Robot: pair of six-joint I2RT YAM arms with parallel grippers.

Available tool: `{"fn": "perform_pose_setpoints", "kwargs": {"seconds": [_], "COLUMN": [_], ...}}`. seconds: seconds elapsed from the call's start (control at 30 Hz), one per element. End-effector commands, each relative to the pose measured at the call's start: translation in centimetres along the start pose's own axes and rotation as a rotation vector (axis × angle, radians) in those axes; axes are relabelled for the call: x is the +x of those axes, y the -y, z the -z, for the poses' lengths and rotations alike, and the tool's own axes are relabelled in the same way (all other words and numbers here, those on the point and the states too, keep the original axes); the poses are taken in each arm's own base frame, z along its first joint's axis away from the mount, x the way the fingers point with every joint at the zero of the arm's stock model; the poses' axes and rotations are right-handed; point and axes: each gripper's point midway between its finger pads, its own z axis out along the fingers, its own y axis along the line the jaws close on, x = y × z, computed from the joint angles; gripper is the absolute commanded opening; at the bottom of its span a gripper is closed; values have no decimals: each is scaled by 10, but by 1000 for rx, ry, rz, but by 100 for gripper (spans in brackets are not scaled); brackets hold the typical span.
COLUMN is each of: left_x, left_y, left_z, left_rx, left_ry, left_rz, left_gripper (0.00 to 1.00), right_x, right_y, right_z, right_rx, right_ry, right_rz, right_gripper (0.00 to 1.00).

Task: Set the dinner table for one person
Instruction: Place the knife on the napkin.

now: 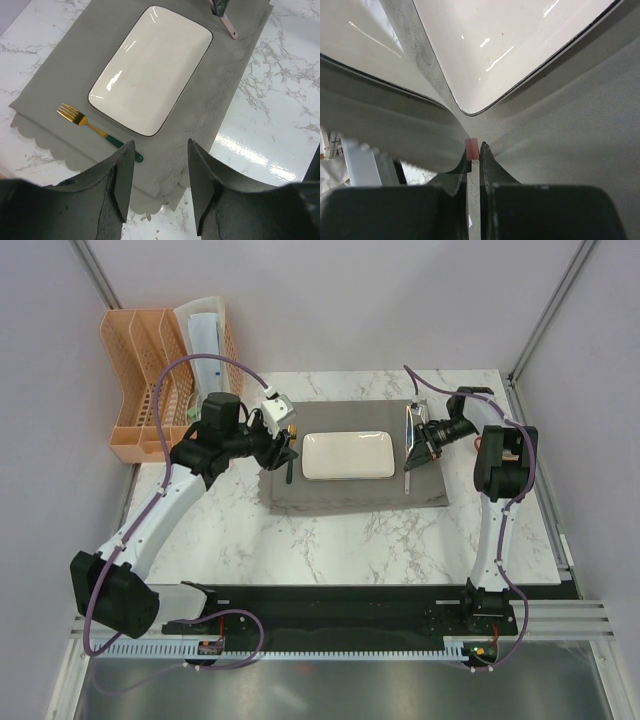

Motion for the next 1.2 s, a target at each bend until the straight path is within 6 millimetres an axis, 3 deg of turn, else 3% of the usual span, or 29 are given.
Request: {"fn": "perform_pose_setpoints", "kwargs": {"seconds": [0.0,0.13,0.2,0.27,0.33,0.37,0.47,0.6,0.93,1.07,1.1,1.17], "left_x": [-5,-3,-4,-4,-4,-4,-2,-1,1,1,2,4], "left_y": [-3,-3,-3,-3,-3,-3,-2,-1,-1,-3,-3,-5], "left_z": [6,5,3,3,2,1,-1,-2,-1,2,1,1], "left_rx": [-17,-14,-9,-9,-6,-1,11,15,8,-8,-10,-22], "left_ry": [17,13,13,13,13,13,11,9,5,4,4,0], "left_rz": [-47,-47,-44,-45,-44,-44,-39,-35,-40,-50,-52,-55], "left_gripper": [53,53,53,53,53,53,53,53,53,53,53,53], "right_x": [2,0,-2,-5,-9,-10,-12,-12,-24,-37,-45,-47], "right_y": [-9,-6,-7,-11,-19,-21,-25,-29,-45,-74,-94,-105], "right_z": [6,7,8,11,15,15,18,19,31,53,64,68], "right_rx": [-28,-23,-18,-15,-16,-17,-12,-14,0,56,81,115], "right_ry": [-24,-23,-21,-13,5,8,14,19,54,85,109,149], "right_rz": [-12,1,10,28,57,60,73,78,114,220,282,244], "right_gripper": [0,0,17,47,57,67,77,81,79,79,79,81]}}
